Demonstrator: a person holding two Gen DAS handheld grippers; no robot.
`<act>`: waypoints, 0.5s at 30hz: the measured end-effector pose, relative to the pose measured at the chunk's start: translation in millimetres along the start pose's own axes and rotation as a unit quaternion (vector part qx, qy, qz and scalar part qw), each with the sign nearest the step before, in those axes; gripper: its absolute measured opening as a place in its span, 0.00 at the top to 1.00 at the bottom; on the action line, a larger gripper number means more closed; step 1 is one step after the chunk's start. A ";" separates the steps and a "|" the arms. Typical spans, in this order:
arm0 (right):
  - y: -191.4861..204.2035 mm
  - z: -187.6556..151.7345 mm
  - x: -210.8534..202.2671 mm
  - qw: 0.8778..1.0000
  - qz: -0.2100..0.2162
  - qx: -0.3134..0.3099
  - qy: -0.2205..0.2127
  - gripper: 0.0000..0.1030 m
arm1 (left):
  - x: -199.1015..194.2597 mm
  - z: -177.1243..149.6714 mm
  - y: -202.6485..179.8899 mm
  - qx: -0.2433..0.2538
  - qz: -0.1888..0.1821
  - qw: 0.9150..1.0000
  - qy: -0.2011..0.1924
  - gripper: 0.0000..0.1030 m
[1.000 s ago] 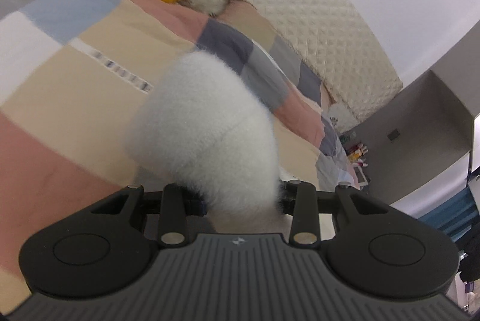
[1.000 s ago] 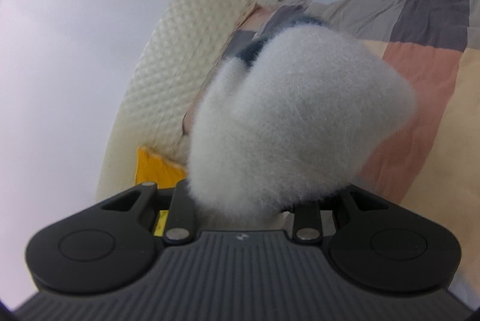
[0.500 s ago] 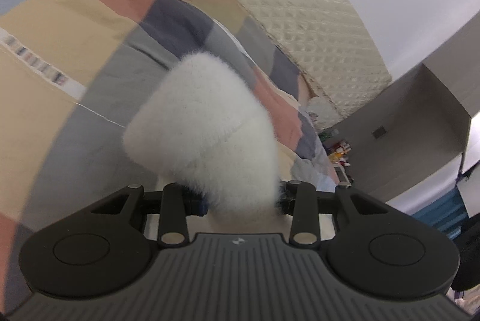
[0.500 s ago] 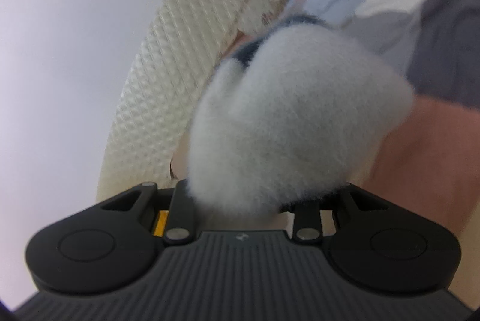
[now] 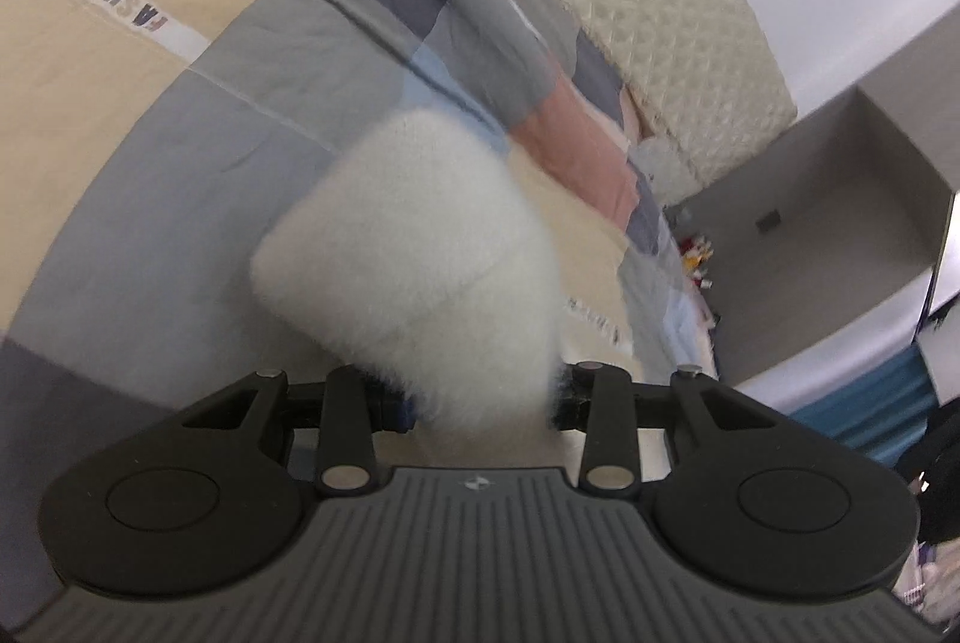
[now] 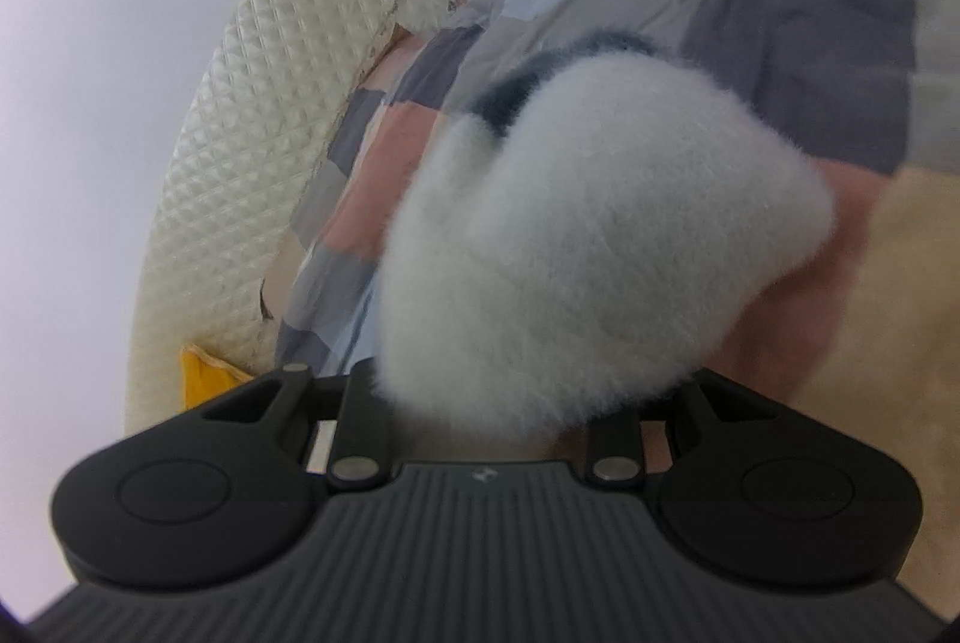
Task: Fold large clothes
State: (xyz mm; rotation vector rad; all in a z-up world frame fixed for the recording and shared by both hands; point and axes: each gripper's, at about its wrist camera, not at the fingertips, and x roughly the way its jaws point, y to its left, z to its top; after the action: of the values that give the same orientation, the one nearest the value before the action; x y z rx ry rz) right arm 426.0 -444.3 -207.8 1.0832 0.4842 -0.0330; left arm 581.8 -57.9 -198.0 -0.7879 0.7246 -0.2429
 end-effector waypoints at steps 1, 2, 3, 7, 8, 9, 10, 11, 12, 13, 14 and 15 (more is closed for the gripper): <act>-4.0 -2.8 -1.5 1.000 -0.004 0.009 0.002 0.66 | -0.8 -3.8 6.1 -0.005 -0.002 1.000 0.000 0.59; -9.3 -7.6 -4.4 1.000 -0.006 0.022 0.003 0.65 | -4.7 -9.0 12.4 -0.008 -0.003 1.000 0.001 0.59; -14.3 -13.1 -7.1 1.000 -0.007 0.031 0.002 0.64 | -7.3 -13.9 19.8 -0.011 -0.006 1.000 0.000 0.57; -29.9 -24.3 -8.0 0.999 -0.005 0.032 0.003 0.62 | -6.1 -33.6 44.0 0.001 0.014 1.000 0.011 0.51; -32.3 -26.1 -7.0 1.000 -0.002 0.030 0.001 0.62 | -5.6 -36.6 47.9 0.001 0.018 1.000 0.017 0.51; -36.0 -28.6 -7.5 1.000 0.000 0.030 -0.001 0.62 | -6.2 -39.2 53.0 -0.005 0.015 1.000 0.018 0.48; -37.8 -30.6 -8.2 0.999 0.002 0.032 -0.004 0.62 | -7.3 -40.5 56.6 -0.007 0.015 1.000 0.018 0.45; -37.4 -31.2 -7.9 0.999 0.002 0.033 -0.007 0.63 | -8.2 -41.5 57.9 -0.005 0.017 1.000 0.018 0.45; -35.9 -30.9 -6.0 0.999 0.000 0.031 -0.009 0.63 | -9.1 -41.6 57.9 -0.001 0.018 1.000 0.020 0.45; -34.2 -31.2 -5.7 1.000 -0.004 0.030 -0.009 0.62 | -10.5 -40.6 56.3 0.003 0.020 1.000 0.022 0.45; -31.9 -30.8 -5.7 0.999 -0.009 0.031 -0.007 0.62 | -12.1 -38.7 53.1 0.010 0.023 0.999 0.025 0.45; -28.2 -27.7 -3.7 0.999 -0.014 0.034 -0.005 0.60 | -13.6 -37.0 50.3 0.016 0.025 0.999 0.029 0.45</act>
State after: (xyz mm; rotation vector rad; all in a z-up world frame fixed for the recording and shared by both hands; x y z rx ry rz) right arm 405.4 -435.0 -240.4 1.1414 0.4923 -0.0804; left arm 543.8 -37.6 -245.2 -0.7331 0.7929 -0.2324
